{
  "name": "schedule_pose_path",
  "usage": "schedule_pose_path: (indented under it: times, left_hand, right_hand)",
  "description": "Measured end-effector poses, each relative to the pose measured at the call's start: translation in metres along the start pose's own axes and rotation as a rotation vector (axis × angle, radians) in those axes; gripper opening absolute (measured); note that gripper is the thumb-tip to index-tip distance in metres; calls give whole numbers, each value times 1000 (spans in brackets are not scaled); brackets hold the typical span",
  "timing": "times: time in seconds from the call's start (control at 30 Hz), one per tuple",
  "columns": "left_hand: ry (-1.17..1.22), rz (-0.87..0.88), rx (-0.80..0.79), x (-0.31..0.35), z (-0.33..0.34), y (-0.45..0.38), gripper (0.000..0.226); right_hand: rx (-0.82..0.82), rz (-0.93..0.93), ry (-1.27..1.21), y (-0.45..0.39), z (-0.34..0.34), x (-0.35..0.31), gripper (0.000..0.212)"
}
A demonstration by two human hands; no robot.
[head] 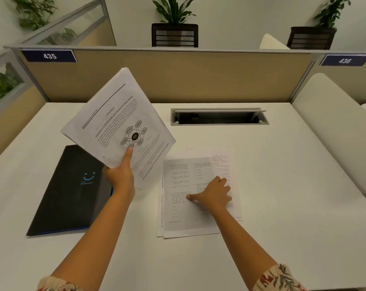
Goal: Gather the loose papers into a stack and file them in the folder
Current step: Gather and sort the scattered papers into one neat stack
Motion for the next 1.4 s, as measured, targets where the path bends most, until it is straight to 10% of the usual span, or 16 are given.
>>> schedule_pose_path:
  times: [0.23,0.73,1.4]
  left_hand:
    - [-4,-28,13,1,-6,-4,57]
    - [-25,-54,6,10,-9,-2,53]
    - [-9,-55,9,8,-10,5,44]
  right_hand:
    - [-21,107,-72,-6,-1,-1,130]
    - [-13,-32,-546,-5,-19,25,31]
    - [175,55,-236,-33,-43,38,72]
Point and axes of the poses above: each hand's wrist, its own y-axis away from the middle knuckle, its own z-axis out of the palm, x = y × z, the point moved 1 cm from there along -y, towards the middle knuckle, and after that the axes turned 11 degrees about -y, right-handed, at the moved point
